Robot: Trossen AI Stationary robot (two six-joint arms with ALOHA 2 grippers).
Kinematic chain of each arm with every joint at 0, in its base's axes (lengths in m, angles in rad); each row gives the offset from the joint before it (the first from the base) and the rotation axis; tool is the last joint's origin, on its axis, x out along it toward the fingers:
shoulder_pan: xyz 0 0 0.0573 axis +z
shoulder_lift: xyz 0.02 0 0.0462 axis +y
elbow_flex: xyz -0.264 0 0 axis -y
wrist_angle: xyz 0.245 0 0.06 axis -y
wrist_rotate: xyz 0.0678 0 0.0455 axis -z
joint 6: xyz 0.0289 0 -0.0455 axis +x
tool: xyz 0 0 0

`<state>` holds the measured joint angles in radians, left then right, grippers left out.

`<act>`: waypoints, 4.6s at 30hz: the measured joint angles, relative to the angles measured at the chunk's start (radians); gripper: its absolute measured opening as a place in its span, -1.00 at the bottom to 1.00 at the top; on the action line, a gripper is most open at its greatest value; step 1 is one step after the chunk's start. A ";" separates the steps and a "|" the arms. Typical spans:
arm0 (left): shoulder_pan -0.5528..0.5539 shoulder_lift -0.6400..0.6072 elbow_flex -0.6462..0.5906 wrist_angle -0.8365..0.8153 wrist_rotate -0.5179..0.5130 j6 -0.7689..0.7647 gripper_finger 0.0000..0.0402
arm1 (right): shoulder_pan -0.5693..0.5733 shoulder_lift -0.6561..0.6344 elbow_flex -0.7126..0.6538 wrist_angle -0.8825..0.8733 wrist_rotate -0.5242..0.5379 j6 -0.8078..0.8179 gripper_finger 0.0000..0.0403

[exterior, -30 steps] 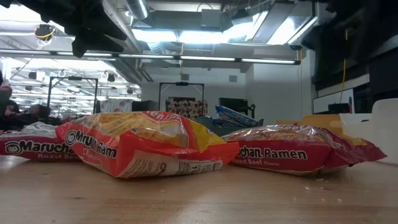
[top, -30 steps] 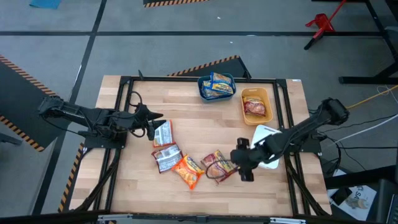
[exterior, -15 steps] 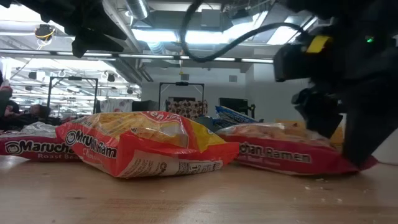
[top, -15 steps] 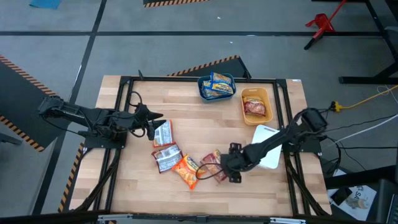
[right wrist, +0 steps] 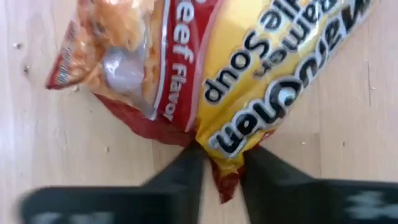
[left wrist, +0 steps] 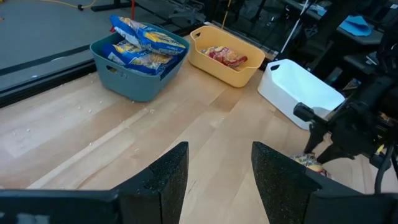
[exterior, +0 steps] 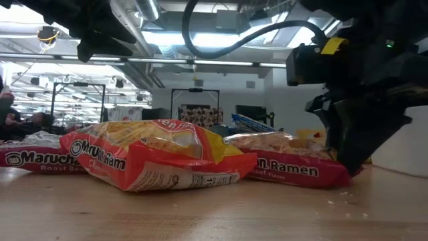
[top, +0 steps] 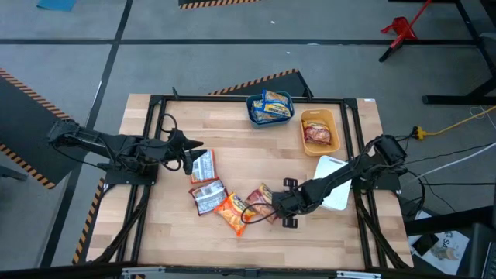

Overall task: Sort Maruchan noodles
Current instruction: Put the right red noodle pack into the yellow bin, then put the red noodle pack into the yellow bin

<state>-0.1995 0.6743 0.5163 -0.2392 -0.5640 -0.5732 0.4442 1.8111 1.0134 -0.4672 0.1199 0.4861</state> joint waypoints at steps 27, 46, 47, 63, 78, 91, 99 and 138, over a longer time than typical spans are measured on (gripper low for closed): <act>0.000 0.000 0.000 0.000 0.000 0.003 -0.16 | -0.131 -0.335 0.000 -0.301 0.342 0.163 -1.00; 0.000 0.000 0.000 0.000 -0.001 0.000 -0.16 | -0.559 -0.812 -0.165 -0.551 0.604 0.466 -1.00; 0.000 0.000 0.000 0.001 -0.001 0.000 -0.16 | -0.575 -0.818 -0.183 -0.528 0.602 0.474 -1.00; 0.000 0.000 0.000 0.002 -0.003 -0.018 -0.16 | -0.719 -0.819 -0.397 -0.372 0.526 0.649 -1.00; 0.000 0.000 0.000 -0.001 -0.002 -0.021 -0.16 | -0.719 -0.819 -0.397 -0.430 0.264 0.431 -0.51; 0.000 0.000 0.000 -0.001 -0.001 -0.021 -0.16 | -0.719 -0.818 -0.203 -0.466 0.415 0.393 -0.29; 0.000 0.000 0.000 -0.007 -0.002 -0.020 -0.16 | -0.720 -0.701 -0.203 -0.388 0.474 0.262 -0.41; -0.045 0.140 0.000 -0.239 0.316 -0.332 -0.16 | -0.508 -0.641 -0.014 -0.182 0.140 -0.125 -0.51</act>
<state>-0.2446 0.8144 0.5167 -0.4787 -0.2484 -0.9049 -0.0641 1.1702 0.9993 -0.6489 0.2604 0.3612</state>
